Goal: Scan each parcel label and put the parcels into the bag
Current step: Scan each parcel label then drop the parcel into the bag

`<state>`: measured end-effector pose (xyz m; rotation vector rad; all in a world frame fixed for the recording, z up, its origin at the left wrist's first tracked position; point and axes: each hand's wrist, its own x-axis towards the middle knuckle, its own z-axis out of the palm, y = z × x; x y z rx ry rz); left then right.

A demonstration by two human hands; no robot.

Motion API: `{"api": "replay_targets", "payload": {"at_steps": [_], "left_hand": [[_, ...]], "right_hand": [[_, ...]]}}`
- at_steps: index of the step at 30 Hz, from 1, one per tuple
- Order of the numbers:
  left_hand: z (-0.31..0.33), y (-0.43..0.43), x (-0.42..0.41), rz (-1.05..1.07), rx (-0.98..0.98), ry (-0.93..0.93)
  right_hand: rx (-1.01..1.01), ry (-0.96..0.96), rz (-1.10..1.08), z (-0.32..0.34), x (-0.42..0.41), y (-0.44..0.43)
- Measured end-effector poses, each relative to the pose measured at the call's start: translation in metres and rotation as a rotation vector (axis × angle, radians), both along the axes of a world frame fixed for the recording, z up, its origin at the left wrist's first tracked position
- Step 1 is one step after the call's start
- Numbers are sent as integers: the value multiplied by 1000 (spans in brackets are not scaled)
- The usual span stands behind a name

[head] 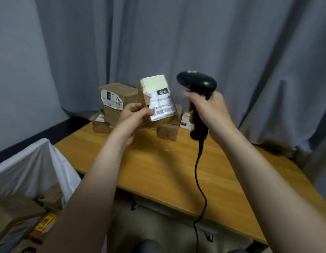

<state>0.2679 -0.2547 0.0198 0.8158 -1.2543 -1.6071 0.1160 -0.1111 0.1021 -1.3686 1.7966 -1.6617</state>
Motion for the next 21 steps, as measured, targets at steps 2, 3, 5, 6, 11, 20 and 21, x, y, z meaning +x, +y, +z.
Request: {"api": "replay_targets", "payload": {"at_steps": [2, 3, 5, 6, 11, 20, 21], "left_hand": [[6, -8, 14, 98, -33, -37], [8, -10, 20, 137, -46, -67], [13, -10, 28, 191, -69, -94], [15, -9, 30, 212, -80, -99], [19, -11, 36, 259, -108, -124], [24, -11, 22, 227, -121, -178], [24, -9, 19, 224, -120, -180]], "right_hand": [[105, 7, 69, -7, 1, 10], [148, 12, 87, -12, 3, 14], [200, 7, 110, -22, 6, 21], [216, 12, 121, -25, 8, 23], [265, 77, 174, -26, 8, 32], [235, 23, 191, -27, -7, 40], [233, 16, 185, -27, -10, 41]]}}
